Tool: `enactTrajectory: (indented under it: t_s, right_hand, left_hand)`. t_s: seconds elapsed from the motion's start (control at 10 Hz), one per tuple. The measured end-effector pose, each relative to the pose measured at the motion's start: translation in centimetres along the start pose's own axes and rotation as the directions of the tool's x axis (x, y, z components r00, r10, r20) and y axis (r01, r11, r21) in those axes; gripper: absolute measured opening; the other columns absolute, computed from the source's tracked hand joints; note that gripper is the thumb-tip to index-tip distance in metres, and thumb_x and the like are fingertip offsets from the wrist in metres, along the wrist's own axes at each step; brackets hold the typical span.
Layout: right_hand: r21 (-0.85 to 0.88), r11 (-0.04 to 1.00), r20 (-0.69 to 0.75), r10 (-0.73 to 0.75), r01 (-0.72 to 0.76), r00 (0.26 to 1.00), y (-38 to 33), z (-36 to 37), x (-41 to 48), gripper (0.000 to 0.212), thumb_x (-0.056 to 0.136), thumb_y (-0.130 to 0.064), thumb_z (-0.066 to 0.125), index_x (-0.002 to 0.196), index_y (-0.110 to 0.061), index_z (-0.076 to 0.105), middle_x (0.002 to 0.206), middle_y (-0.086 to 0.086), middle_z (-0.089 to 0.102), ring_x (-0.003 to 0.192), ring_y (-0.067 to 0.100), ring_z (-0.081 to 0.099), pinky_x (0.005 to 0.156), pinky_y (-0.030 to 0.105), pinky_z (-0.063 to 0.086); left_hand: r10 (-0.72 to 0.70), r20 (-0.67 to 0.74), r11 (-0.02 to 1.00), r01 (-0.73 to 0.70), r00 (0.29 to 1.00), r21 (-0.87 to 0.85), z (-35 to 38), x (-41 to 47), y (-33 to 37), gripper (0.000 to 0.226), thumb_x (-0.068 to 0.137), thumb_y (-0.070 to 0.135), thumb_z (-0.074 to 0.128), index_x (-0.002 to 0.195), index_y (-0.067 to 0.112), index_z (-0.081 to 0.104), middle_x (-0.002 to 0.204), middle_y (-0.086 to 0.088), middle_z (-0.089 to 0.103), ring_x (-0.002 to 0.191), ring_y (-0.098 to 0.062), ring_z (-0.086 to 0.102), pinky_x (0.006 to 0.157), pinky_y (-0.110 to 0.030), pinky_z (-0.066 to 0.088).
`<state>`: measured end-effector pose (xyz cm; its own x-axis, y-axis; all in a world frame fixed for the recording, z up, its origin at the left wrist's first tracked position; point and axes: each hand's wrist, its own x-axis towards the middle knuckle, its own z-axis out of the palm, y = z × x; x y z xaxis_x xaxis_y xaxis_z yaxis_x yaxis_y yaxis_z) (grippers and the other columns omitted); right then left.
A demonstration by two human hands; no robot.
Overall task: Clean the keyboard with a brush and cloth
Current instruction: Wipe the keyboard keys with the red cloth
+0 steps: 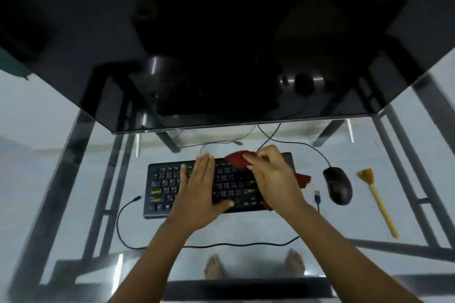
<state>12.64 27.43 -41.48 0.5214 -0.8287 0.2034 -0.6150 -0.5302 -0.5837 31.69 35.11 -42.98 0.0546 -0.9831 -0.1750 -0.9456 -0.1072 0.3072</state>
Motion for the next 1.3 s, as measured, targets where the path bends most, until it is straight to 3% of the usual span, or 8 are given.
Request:
enactTrajectory:
  t_s: [0.1,0.3,0.4,0.5,0.7,0.9,1.1,1.3]
  right_hand:
    - [0.005,0.997,0.097,0.075,-0.076,0.992,-3.2,4.8,0.0,0.025,0.087,-0.045,0.063,0.086,-0.020,0.057,0.068,-0.005,0.061,0.050,-0.002,0.050,0.048,0.027,0.041]
    - [-0.217,0.972,0.229,-0.042,0.093,0.973,-4.0,9.3,-2.7,0.040,0.077,-0.031,0.075,0.116,-0.038,0.067,0.101,0.000,0.058,0.085,0.020,0.056,0.069,0.035,0.043]
    - [-0.315,0.939,0.016,0.151,-0.138,0.988,-1.4,8.0,-2.1,0.041,0.079,-0.019,0.076,0.117,-0.032,0.069,0.100,0.006,0.061,0.087,0.025,0.057,0.076,0.040,0.046]
    - [-0.213,0.863,-0.212,0.416,-0.457,0.884,-0.8,7.5,-1.8,0.033,0.085,-0.010,0.071,0.116,-0.022,0.071,0.100,0.012,0.060,0.090,0.030,0.056,0.082,0.040,0.040]
    - [-0.071,0.990,0.168,0.130,-0.120,0.977,-6.8,11.7,-1.7,0.023,0.089,-0.036,0.058,0.110,-0.034,0.067,0.102,-0.006,0.055,0.092,0.008,0.045,0.067,0.029,0.047]
    - [-0.244,0.901,-0.152,0.330,-0.359,0.932,-3.3,9.7,0.7,0.028,0.095,-0.023,0.052,0.119,-0.023,0.068,0.104,0.006,0.059,0.085,0.027,0.056,0.074,0.039,0.051]
    - [-0.088,0.989,0.288,-0.092,0.122,0.953,-8.2,11.3,-1.6,0.030,0.087,-0.055,0.060,0.090,-0.026,0.060,0.087,-0.012,0.049,0.088,0.014,0.051,0.064,0.026,0.048]
    - [-0.208,0.968,0.010,0.145,-0.140,0.989,-2.2,9.2,-1.7,0.031,0.088,-0.011,0.065,0.112,-0.029,0.072,0.093,-0.002,0.057,0.078,0.021,0.053,0.067,0.035,0.052]
  left_hand:
    - [-0.057,0.085,0.998,0.055,0.995,0.024,-0.8,-0.7,-4.8,0.130,0.065,0.077,0.059,0.151,0.015,-0.017,0.157,0.001,-0.025,0.142,-0.014,-0.030,0.113,-0.047,-0.020]
    - [-0.008,0.220,0.997,-0.009,0.976,0.077,-0.7,-0.2,-10.9,0.142,0.052,0.085,0.056,0.150,0.014,-0.018,0.158,-0.003,-0.025,0.142,-0.019,-0.029,0.116,-0.054,-0.013]
    - [0.025,0.204,0.999,-0.032,0.979,0.032,-0.6,-0.3,-11.2,0.139,0.057,0.080,0.063,0.150,0.016,-0.019,0.157,0.001,-0.026,0.142,-0.017,-0.029,0.113,-0.048,-0.018]
    - [0.036,0.181,0.999,-0.041,0.983,0.022,-0.5,-0.4,-11.4,0.138,0.059,0.078,0.065,0.149,0.018,-0.021,0.154,0.004,-0.030,0.141,-0.016,-0.031,0.114,-0.048,-0.018]
    - [0.045,0.174,0.997,-0.054,0.984,0.051,-0.1,-0.4,-11.8,0.139,0.058,0.083,0.059,0.150,0.015,-0.019,0.157,0.001,-0.027,0.142,-0.018,-0.030,0.117,-0.051,-0.012]
    - [0.055,0.170,0.996,-0.065,0.984,0.055,-0.2,-0.5,-11.8,0.136,0.059,0.084,0.057,0.151,0.016,-0.017,0.157,0.002,-0.026,0.142,-0.016,-0.030,0.117,-0.048,-0.014]
    - [0.060,0.155,0.995,-0.072,0.986,0.068,-0.2,-0.5,-11.9,0.137,0.058,0.084,0.058,0.152,0.016,-0.014,0.159,0.002,-0.022,0.143,-0.016,-0.027,0.117,-0.048,-0.012]
    - [0.065,0.154,0.996,-0.073,0.986,0.044,-0.2,-0.6,-12.0,0.136,0.060,0.083,0.059,0.151,0.017,-0.017,0.158,0.003,-0.025,0.142,-0.015,-0.029,0.115,-0.047,-0.017]
